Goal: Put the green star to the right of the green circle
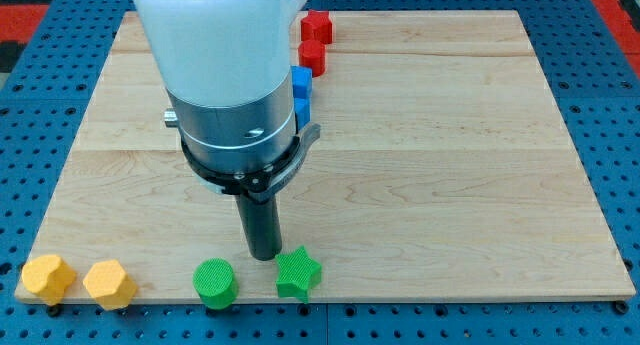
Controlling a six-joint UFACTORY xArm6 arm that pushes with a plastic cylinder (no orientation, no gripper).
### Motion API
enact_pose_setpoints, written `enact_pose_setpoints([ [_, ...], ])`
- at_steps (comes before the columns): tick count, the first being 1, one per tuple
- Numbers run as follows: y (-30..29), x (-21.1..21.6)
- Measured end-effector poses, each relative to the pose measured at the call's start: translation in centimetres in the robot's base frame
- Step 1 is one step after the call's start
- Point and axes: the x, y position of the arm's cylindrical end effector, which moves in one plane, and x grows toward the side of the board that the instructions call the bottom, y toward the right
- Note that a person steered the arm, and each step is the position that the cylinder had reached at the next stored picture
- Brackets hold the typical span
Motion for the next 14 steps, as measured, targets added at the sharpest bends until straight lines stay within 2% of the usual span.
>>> enact_pose_setpoints([
  [2, -3.2, -4.8],
  [3, -3.3, -5.2],
  [8, 1.2, -2.1],
  [14, 1.6, 0.2],
])
